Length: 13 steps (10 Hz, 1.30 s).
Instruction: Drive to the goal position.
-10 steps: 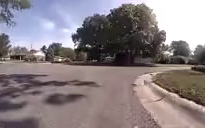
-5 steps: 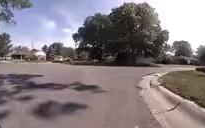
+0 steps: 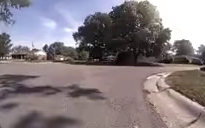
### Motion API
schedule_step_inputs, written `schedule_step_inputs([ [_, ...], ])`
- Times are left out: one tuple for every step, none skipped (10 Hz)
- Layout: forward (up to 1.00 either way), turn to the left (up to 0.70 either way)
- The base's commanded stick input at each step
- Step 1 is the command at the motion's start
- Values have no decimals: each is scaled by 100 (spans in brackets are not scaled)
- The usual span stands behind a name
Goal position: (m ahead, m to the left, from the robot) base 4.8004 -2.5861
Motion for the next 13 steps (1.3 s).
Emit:
schedule_step_inputs([
  [70, 3],
  [69, 3],
  [69, 3],
  [69, 3],
  [69, 3],
  [69, 3],
  [69, 3],
  [69, 3],
  [69, 3],
  [69, 3],
  [69, 3],
  [69, 3],
  [69, 3],
])
